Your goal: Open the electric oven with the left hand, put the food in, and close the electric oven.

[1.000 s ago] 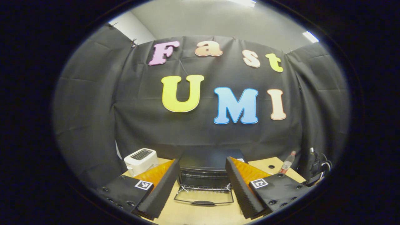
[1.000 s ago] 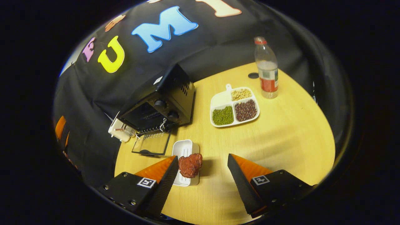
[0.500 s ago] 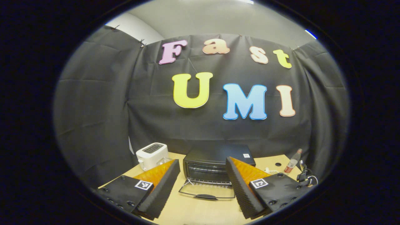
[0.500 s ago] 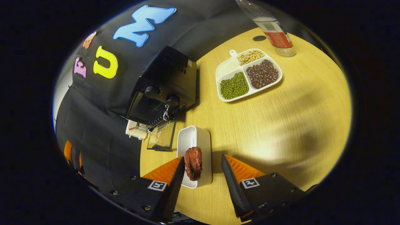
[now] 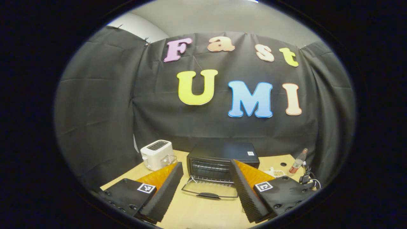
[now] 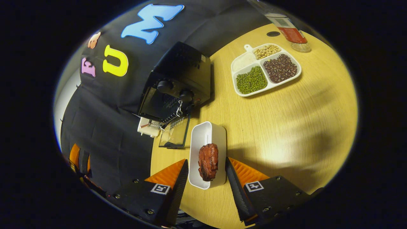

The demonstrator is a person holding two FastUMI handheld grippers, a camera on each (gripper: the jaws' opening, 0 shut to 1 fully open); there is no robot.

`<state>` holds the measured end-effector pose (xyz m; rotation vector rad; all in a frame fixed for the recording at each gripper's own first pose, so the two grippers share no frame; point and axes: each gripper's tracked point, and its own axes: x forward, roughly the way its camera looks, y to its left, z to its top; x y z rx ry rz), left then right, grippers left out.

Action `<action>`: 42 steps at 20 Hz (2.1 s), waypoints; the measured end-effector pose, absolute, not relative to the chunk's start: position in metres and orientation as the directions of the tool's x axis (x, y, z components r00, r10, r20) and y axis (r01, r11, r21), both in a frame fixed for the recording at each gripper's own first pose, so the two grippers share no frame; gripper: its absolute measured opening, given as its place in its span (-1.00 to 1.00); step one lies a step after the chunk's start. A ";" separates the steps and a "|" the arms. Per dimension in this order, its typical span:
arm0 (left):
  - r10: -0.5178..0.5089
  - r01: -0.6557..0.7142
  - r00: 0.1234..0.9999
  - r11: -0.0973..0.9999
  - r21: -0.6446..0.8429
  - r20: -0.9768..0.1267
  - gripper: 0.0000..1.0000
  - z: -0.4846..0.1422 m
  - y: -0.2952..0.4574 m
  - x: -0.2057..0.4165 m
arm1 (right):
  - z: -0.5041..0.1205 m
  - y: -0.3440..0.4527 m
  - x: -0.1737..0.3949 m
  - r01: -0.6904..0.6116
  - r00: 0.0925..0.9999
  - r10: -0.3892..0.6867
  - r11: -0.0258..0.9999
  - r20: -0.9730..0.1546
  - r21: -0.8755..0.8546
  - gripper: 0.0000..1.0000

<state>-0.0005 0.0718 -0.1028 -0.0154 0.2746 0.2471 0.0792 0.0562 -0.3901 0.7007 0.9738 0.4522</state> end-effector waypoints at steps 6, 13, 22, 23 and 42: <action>0.220 -0.220 0.937 0.975 0.032 -0.271 1.00 -0.101 0.064 -0.004 | -0.389 0.056 0.082 0.088 0.516 0.671 0.577 -0.533 0.812 -0.81; 0.216 -0.218 0.945 0.976 0.017 -0.247 1.00 -0.085 0.061 -0.012 | -0.368 0.054 0.090 0.063 0.566 0.671 0.543 -0.478 0.837 -0.94; 0.057 -0.065 0.987 0.997 -0.049 -0.147 0.90 -0.049 0.058 0.014 | -0.284 0.066 0.082 0.023 0.681 0.635 0.479 -0.365 0.877 -0.94; 0.030 -0.036 0.991 0.998 -0.045 -0.129 0.87 -0.042 0.061 0.018 | -0.274 0.073 0.080 0.017 0.695 0.632 0.462 -0.343 0.886 -0.95; -0.043 0.035 0.992 0.997 -0.071 -0.115 1.00 -0.037 0.208 0.022 | -0.236 0.228 0.138 -0.050 0.760 0.618 0.363 -0.201 0.930 -0.95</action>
